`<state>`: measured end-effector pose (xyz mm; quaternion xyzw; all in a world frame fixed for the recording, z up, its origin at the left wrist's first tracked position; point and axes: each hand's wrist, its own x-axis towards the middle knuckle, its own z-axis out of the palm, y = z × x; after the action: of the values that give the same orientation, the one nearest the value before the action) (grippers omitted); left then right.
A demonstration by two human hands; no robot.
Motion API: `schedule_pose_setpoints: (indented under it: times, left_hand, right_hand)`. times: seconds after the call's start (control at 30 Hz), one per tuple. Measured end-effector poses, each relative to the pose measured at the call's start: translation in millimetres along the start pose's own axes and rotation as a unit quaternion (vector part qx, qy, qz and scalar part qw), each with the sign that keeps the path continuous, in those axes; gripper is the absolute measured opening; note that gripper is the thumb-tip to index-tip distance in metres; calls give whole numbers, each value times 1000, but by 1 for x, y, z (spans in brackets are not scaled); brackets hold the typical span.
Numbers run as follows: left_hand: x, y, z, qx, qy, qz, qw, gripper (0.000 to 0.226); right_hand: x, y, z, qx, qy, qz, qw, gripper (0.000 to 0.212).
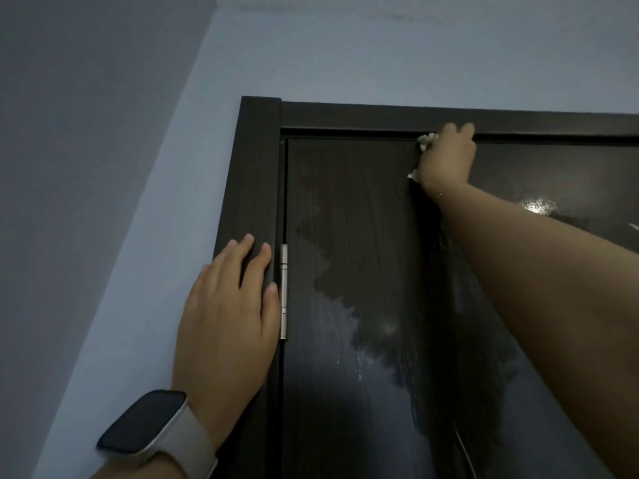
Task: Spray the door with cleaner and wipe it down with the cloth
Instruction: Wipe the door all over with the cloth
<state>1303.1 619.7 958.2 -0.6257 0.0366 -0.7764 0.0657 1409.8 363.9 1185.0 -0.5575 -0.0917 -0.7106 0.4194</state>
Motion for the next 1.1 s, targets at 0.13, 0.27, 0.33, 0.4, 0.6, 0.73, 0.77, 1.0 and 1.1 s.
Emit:
schedule_pose_setpoints:
  times: [0.13, 0.27, 0.33, 0.4, 0.6, 0.73, 0.77, 1.0, 1.1]
  left_hand:
    - [1, -1, 0, 12, 1, 0, 1000, 51]
    - [2, -3, -2, 33, 7, 1, 999, 50]
    - [2, -3, -1, 33, 10, 3, 999, 51]
    - [1, -3, 0, 31, 15, 3, 999, 51]
    - [-7, 1, -3, 24, -1, -6, 1000, 50]
    - [-11, 2, -5, 29, -14, -14, 999, 52]
    - [-14, 2, -7, 35, -16, -19, 999, 52]
    - [-79, 19, -24, 47, -68, -32, 996, 53]
    - [-103, 24, -30, 49, -76, -35, 995, 53]
  right_hand:
    - [-22, -54, 14, 36, -38, -79, 996, 35]
    - [-48, -117, 37, 136, -78, -163, 974, 19]
    - [-58, -136, 45, 167, -109, -193, 961, 19]
    - [-63, -141, 49, 181, -118, -214, 952, 18]
    - [-112, -92, 16, 176, -169, -339, 908, 12]
    - [-197, -33, -37, 226, -229, -393, 861, 14]
    - [-220, -18, -51, 238, -250, -398, 850, 13]
    - [-338, 49, -116, 240, -393, -456, 762, 22]
    - [-310, 40, -110, 236, -366, -422, 795, 31]
